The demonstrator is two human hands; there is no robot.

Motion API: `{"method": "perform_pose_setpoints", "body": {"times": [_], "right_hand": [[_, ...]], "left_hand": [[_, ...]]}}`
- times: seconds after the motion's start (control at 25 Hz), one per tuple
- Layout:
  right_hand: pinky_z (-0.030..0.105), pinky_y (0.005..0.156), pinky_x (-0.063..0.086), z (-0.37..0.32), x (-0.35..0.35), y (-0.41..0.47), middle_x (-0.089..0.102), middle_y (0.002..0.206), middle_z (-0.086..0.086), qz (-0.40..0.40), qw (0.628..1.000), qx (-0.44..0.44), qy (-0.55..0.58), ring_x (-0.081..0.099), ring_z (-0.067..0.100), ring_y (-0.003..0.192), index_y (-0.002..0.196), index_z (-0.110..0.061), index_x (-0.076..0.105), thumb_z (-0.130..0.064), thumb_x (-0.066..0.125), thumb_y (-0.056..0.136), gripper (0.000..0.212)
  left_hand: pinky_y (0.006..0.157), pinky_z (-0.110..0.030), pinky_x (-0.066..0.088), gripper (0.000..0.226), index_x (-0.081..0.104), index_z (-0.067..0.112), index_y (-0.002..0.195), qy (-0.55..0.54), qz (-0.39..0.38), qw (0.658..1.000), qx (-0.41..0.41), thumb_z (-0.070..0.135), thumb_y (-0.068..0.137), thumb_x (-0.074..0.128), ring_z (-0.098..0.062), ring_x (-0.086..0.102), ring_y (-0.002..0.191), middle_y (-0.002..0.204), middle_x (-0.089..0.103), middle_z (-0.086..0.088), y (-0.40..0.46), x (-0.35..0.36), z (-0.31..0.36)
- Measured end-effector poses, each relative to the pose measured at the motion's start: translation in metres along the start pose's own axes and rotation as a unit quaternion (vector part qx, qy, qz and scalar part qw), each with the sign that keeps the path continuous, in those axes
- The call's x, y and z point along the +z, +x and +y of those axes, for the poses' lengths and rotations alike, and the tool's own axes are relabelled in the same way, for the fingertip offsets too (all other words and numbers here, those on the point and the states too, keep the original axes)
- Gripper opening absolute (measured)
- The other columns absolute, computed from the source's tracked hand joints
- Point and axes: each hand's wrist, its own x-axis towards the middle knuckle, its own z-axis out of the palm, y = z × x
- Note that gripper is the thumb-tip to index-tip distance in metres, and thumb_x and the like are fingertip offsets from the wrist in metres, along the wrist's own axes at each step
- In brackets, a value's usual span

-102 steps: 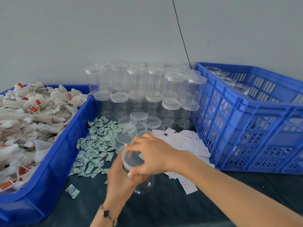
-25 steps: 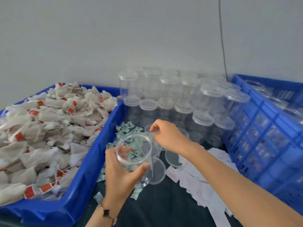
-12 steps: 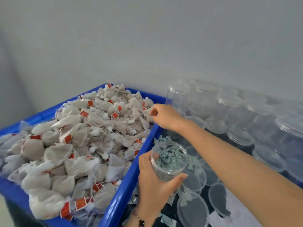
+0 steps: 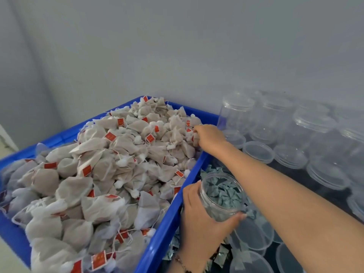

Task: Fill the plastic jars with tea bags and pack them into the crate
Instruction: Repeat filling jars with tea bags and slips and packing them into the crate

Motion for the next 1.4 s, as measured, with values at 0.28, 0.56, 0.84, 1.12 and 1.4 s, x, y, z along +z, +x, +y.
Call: {"method": "perform_pose_setpoints", "body": {"times": [0.28,0.56,0.84,1.12,1.4], "right_hand": [[0.021,0.07,0.036,0.035,-0.049,-0.05,0.061,0.097,0.004,0.161,0.969,-0.03,0.184,0.052,0.016,0.083,0.089,-0.011,0.06,-0.003,0.056,0.087,0.009],[0.027,0.066,0.055,0.046,-0.11,-0.113,0.06,0.08,-0.008,0.211,0.887,-0.004,0.41,0.062,0.01,0.077,0.076,-0.022,0.057,-0.011,0.072,0.081,0.02],[0.017,0.07,0.053,0.023,-0.104,-0.166,0.067,0.09,-0.005,-0.076,0.948,-0.098,0.292,0.064,0.004,0.077,0.095,-0.031,0.061,-0.02,0.074,0.079,0.024],[0.019,0.062,0.053,-0.003,-0.096,-0.142,0.068,0.079,-0.007,0.029,0.951,-0.049,0.305,0.067,0.007,0.068,0.089,-0.02,0.064,-0.015,0.058,0.09,0.008],[0.023,0.08,0.049,-0.072,-0.052,-0.118,0.066,0.11,0.001,-0.141,0.959,-0.168,0.181,0.06,0.009,0.092,0.112,-0.013,0.064,-0.014,0.06,0.09,0.023]], "left_hand": [[0.079,0.005,0.032,0.094,0.032,0.038,0.119,0.011,0.011,1.0,-0.027,0.085,0.045,0.066,0.02,0.034,0.11,0.114,0.034,0.028,0.0,0.005,0.003],[0.074,0.008,0.03,0.094,0.033,0.033,0.116,0.007,0.009,0.999,-0.042,0.082,0.042,0.064,0.027,0.033,0.103,0.109,0.037,0.022,-0.008,-0.003,0.016],[0.075,-0.005,0.036,0.101,0.037,0.027,0.12,0.004,0.019,0.999,-0.041,0.087,0.041,0.059,0.004,0.042,0.098,0.113,0.04,0.014,-0.019,-0.015,0.023],[0.078,-0.001,0.038,0.091,0.04,0.035,0.112,-0.021,0.011,0.999,-0.031,0.084,0.039,0.064,0.012,0.044,0.105,0.11,0.044,0.017,-0.043,-0.027,0.014],[0.085,-0.005,0.042,0.093,0.037,0.046,0.123,-0.067,0.001,0.998,0.002,0.061,0.044,0.082,0.007,0.048,0.114,0.117,0.042,0.033,-0.07,-0.034,-0.003]]}}
